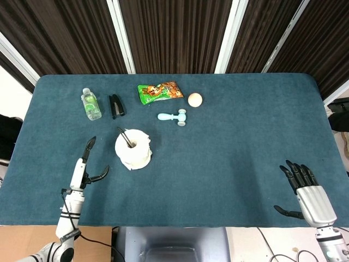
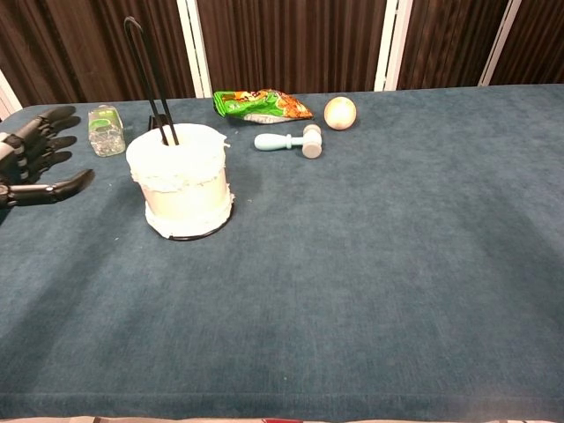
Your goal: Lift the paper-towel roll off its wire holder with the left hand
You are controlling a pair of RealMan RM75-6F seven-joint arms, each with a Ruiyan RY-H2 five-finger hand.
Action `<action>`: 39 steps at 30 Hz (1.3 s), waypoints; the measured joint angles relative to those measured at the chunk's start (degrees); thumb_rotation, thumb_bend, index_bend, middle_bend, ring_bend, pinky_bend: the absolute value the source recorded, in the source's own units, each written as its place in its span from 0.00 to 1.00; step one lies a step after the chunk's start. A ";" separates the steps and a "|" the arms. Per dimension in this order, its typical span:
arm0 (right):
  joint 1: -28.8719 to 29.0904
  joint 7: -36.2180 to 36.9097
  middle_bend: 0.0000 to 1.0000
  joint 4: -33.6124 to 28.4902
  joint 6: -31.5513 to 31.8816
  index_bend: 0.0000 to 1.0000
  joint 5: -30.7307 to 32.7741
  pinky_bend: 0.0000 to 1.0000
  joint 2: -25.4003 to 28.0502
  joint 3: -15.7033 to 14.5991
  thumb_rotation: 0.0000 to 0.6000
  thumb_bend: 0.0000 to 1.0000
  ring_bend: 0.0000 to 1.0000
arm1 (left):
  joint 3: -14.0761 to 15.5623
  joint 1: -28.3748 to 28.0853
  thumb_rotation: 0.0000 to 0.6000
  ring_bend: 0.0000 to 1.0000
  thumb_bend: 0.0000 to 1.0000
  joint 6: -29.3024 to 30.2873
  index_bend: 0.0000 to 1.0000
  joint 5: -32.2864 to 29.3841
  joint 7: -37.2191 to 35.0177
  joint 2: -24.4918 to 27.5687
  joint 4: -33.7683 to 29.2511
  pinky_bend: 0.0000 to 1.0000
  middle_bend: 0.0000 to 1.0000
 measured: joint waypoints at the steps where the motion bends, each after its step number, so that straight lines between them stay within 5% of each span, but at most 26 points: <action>1: -0.01 0.09 0.00 0.01 0.02 0.00 -0.02 0.00 0.05 -0.01 0.93 0.00 0.00 | -0.24 -0.26 1.00 0.00 0.33 -0.37 0.00 -0.34 0.32 -0.38 0.15 0.00 0.00; 29: -0.76 4.96 0.00 0.76 2.10 0.00 -0.05 0.00 1.59 0.21 0.93 0.00 0.00 | -7.11 -8.32 1.00 0.00 0.33 -12.52 0.00 -10.45 7.57 -7.74 -1.05 0.04 0.00; 33: -0.89 5.73 0.00 0.97 2.43 0.00 0.03 0.00 1.80 0.31 0.93 0.00 0.00 | -7.95 -9.07 1.00 0.01 0.34 -13.52 0.00 -11.43 8.43 -7.95 -1.38 0.16 0.00; 36: -0.97 6.07 0.00 1.12 2.59 0.00 -0.04 0.00 1.92 0.31 0.93 0.00 0.00 | -8.23 -9.41 1.00 0.19 0.37 -14.06 0.00 -11.94 9.09 -7.91 -1.72 0.33 0.01; 39: -1.03 6.23 0.00 1.19 2.74 0.00 -0.15 0.00 1.96 0.30 0.94 0.00 0.00 | -8.46 -9.65 1.00 0.45 0.43 -15.71 0.14 -12.83 9.36 -7.15 -2.73 0.57 0.29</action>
